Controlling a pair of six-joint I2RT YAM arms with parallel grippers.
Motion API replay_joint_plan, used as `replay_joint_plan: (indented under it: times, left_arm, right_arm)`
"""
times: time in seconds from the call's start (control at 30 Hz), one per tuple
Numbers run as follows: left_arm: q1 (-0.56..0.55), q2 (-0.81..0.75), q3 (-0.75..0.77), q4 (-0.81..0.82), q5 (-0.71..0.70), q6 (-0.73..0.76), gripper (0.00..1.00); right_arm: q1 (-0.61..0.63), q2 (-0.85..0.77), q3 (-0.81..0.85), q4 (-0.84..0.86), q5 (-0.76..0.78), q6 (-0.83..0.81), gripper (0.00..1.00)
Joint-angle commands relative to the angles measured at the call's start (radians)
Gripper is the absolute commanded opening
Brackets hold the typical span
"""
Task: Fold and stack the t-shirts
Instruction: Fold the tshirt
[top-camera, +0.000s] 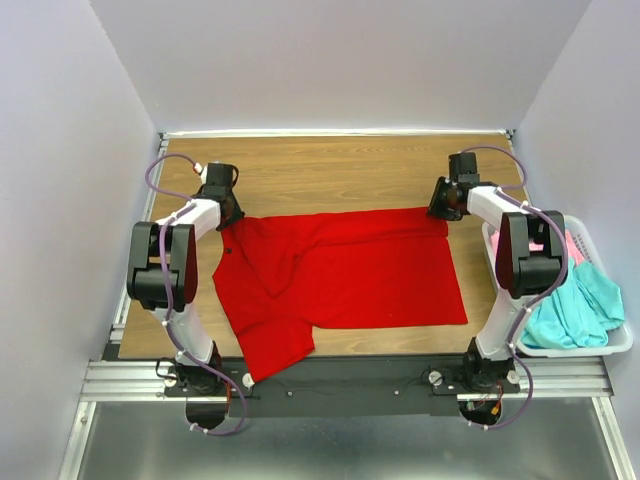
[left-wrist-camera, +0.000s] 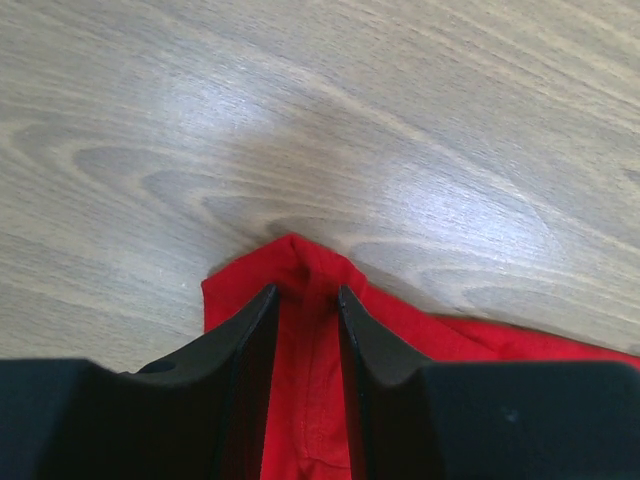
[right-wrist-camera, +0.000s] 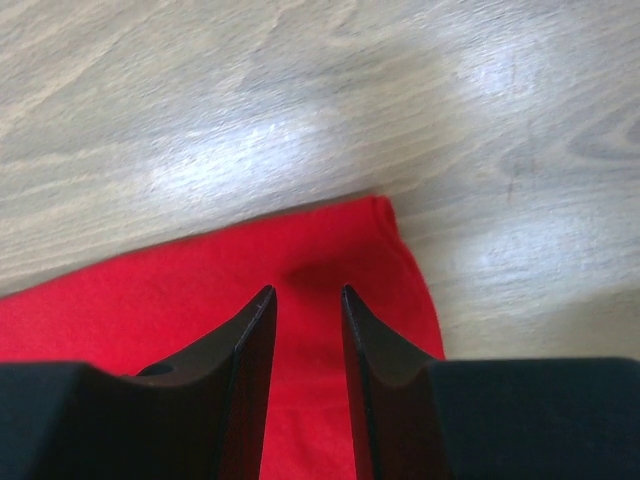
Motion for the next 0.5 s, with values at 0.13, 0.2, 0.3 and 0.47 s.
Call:
replay_joint_plan:
  times: [0.13, 0.2, 0.3, 0.47]
  left_arm:
    - [0.008, 0.028, 0.038, 0.003, 0.002, 0.015, 0.23]
    - [0.009, 0.032, 0.052, -0.003, -0.002, 0.021, 0.08]
    - [0.017, 0.029, 0.076, -0.022, -0.034, 0.040, 0.00]
    - [0.047, 0.035, 0.119, -0.037, -0.115, 0.073, 0.00]
  right_arm:
    - [-0.016, 0.036, 0.026, 0.037, -0.040, 0.008, 0.39]
    - [-0.019, 0.044, 0.023, 0.043, -0.031, 0.008, 0.39]
    - [-0.032, 0.058, 0.014, 0.054, -0.027, 0.008, 0.39]
    - [-0.071, 0.090, 0.006, 0.060, -0.038, 0.008, 0.39]
